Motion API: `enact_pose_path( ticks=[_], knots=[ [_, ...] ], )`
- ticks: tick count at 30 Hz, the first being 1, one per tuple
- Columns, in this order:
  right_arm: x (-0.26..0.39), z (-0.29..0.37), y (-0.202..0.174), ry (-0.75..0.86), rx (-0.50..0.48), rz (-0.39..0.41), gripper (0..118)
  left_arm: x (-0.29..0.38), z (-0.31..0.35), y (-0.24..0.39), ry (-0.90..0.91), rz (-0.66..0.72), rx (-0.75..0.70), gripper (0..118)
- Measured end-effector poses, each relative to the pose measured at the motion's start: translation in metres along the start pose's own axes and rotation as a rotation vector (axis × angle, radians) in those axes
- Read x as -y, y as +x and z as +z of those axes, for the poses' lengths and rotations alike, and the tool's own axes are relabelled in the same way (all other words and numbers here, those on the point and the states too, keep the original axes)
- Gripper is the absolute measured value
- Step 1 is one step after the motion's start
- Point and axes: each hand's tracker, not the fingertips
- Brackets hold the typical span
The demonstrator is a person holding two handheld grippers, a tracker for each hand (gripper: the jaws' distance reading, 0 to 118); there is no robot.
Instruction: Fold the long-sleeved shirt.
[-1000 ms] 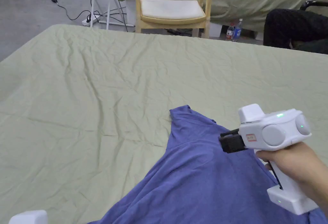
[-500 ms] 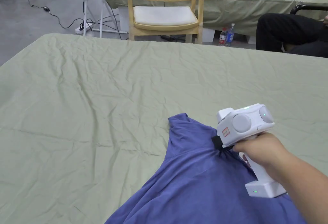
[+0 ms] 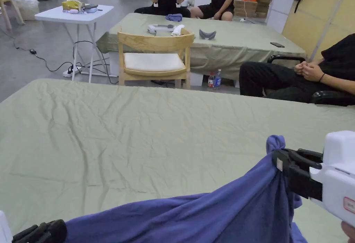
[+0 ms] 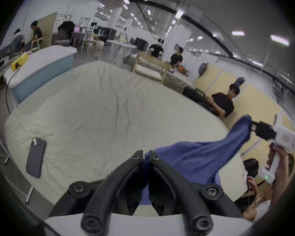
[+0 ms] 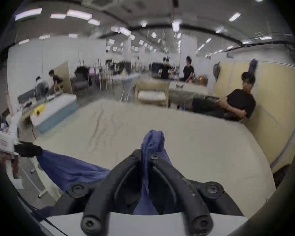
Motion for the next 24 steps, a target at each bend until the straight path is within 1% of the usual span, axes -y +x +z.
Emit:
enact_pose_path(
  ticks=[3, 6, 8, 10, 12, 13, 16, 18, 20, 22, 23, 24],
  knots=[
    [-0.015, 0.058, 0.006, 0.119, 0.047, -0.047, 10, -0.021, 0.019, 0.019, 0.098, 0.035, 0.055, 3],
    [-0.039, 0.092, 0.014, 0.203, 0.078, -0.063, 10, -0.052, 0.033, 0.041, 0.188, 0.048, 0.112, 3],
    [-0.062, 0.105, 0.018, 0.248, 0.099, -0.045, 10, -0.077, 0.037, 0.057, 0.249, 0.050, 0.133, 3],
    [-0.087, 0.111, 0.022, 0.274, 0.151, -0.011, 10, -0.103, 0.039, 0.070, 0.293, 0.062, 0.148, 3],
    [-0.116, 0.112, 0.031, 0.312, 0.194, 0.006, 10, -0.135, 0.036, 0.083, 0.329, 0.087, 0.185, 3],
    [-0.136, 0.109, 0.038, 0.317, 0.190, -0.006, 10, -0.153, 0.035, 0.090, 0.351, 0.096, 0.205, 3],
    [-0.188, 0.098, 0.058, 0.325, 0.215, -0.017, 10, -0.203, 0.029, 0.116, 0.406, 0.062, 0.231, 3],
    [-0.222, 0.084, 0.068, 0.312, 0.261, -0.004, 10, -0.237, 0.023, 0.133, 0.421, 0.042, 0.252, 3],
    [-0.255, 0.067, 0.082, 0.289, 0.299, 0.020, 10, -0.272, 0.008, 0.148, 0.416, 0.051, 0.256, 3],
    [-0.284, 0.052, 0.093, 0.273, 0.306, 0.008, 10, -0.301, -0.004, 0.160, 0.427, 0.015, 0.238, 3],
    [-0.301, 0.042, 0.100, 0.252, 0.316, 0.007, 10, -0.318, -0.013, 0.166, 0.431, -0.013, 0.206, 3],
    [-0.312, 0.033, 0.108, 0.235, 0.330, 0.011, 10, -0.332, -0.019, 0.169, 0.429, -0.010, 0.195, 3]
  ],
)
